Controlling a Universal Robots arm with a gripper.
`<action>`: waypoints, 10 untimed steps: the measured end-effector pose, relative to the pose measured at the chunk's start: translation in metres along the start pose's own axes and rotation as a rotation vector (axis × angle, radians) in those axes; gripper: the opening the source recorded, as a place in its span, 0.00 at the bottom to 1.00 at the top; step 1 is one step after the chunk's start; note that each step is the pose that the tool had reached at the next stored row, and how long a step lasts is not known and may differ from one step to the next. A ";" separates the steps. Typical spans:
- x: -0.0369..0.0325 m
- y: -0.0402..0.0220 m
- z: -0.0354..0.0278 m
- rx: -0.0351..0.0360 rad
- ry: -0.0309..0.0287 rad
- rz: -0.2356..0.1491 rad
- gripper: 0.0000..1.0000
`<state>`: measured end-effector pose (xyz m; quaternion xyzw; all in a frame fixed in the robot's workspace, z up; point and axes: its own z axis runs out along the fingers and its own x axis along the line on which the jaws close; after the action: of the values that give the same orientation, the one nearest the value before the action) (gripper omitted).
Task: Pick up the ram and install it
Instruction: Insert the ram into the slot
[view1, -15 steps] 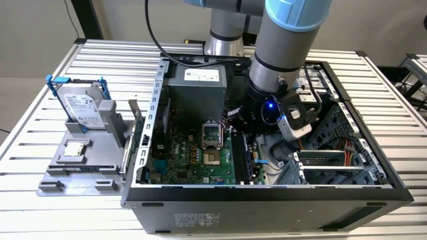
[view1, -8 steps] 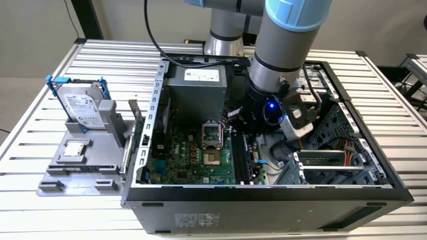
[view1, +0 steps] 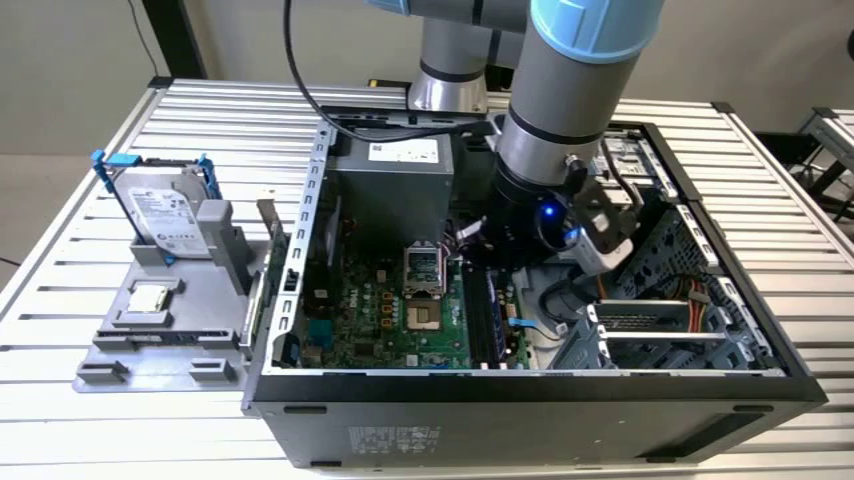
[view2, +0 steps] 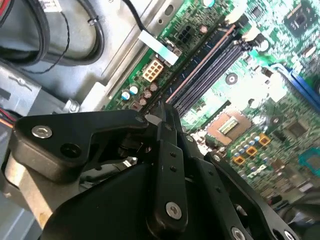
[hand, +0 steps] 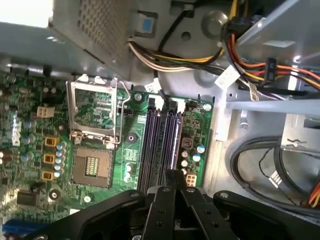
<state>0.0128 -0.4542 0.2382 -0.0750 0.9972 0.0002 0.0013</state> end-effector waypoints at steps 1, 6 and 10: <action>0.0000 0.0000 0.0000 -0.0001 0.0000 -0.019 0.00; 0.0000 0.0001 0.0001 -0.0005 0.0000 -0.109 0.00; 0.0001 0.0001 0.0000 -0.0032 -0.0005 -0.169 0.00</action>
<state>0.0127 -0.4542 0.2382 -0.1588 0.9873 0.0017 0.0015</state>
